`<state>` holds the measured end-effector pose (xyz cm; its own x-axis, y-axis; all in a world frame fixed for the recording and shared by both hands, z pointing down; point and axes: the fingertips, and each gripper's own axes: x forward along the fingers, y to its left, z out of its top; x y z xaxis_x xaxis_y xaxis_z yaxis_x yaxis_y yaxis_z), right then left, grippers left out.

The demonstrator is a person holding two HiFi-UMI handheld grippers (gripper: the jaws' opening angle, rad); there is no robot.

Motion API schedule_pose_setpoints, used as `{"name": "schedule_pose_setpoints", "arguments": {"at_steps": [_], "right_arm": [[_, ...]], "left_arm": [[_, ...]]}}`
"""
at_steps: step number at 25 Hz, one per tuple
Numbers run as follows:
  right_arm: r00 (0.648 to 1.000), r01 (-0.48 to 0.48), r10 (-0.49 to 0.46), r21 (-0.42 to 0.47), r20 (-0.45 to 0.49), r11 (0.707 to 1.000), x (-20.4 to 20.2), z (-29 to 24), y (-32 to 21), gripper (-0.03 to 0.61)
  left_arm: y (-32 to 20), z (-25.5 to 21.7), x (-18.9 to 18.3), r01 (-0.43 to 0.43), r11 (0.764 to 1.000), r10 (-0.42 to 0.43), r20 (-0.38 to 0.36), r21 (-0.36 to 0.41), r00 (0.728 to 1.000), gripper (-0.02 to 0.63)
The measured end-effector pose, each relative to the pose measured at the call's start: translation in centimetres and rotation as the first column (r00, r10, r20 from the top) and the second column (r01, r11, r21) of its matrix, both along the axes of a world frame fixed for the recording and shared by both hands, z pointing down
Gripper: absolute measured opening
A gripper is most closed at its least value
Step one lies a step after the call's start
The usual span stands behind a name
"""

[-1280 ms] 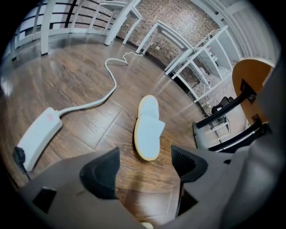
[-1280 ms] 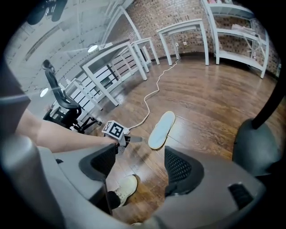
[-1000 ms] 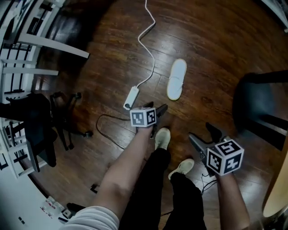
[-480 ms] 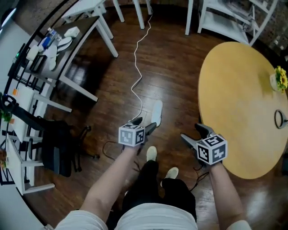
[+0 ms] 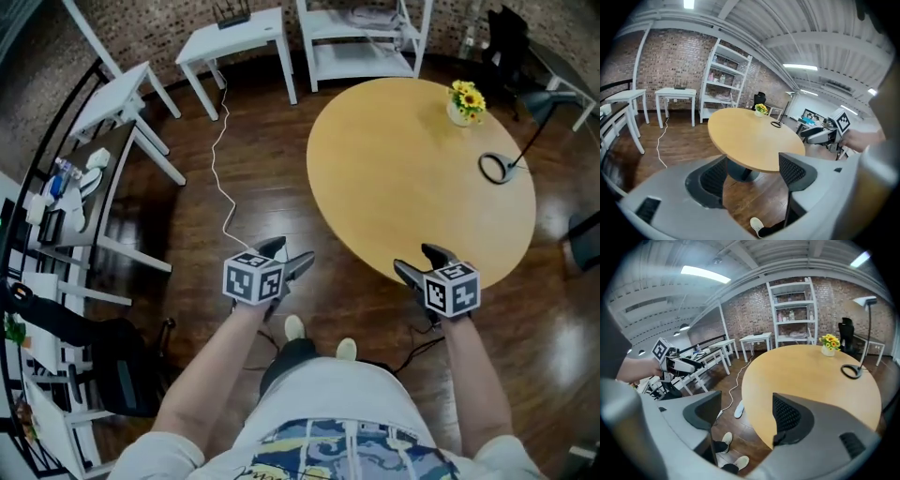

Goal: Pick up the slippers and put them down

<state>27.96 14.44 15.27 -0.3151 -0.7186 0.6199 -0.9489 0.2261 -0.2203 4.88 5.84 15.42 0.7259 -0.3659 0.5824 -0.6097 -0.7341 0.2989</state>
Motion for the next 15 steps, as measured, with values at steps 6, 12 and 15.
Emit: {"name": "schedule_pose_setpoints", "arguments": {"at_steps": [6, 12, 15], "right_arm": [[0.991, -0.137, 0.137, 0.031, -0.004, 0.99, 5.5, -2.3, 6.8, 0.362], [0.981, -0.195, 0.196, 0.042, -0.003, 0.98, 8.4, -3.0, 10.5, 0.362], [0.981, -0.194, 0.194, 0.054, -0.011, 0.98, 8.0, -3.4, 11.2, 0.362]], "left_arm": [[4.4, -1.7, 5.0, -0.12, 0.993, 0.12, 0.007, 0.014, 0.993, 0.348], [6.1, -3.6, 6.7, -0.112, 0.993, 0.112, -0.016, 0.036, 0.994, 0.348], [6.7, -3.9, 6.1, -0.11, 0.993, 0.111, -0.022, 0.039, 0.994, 0.348]]}}
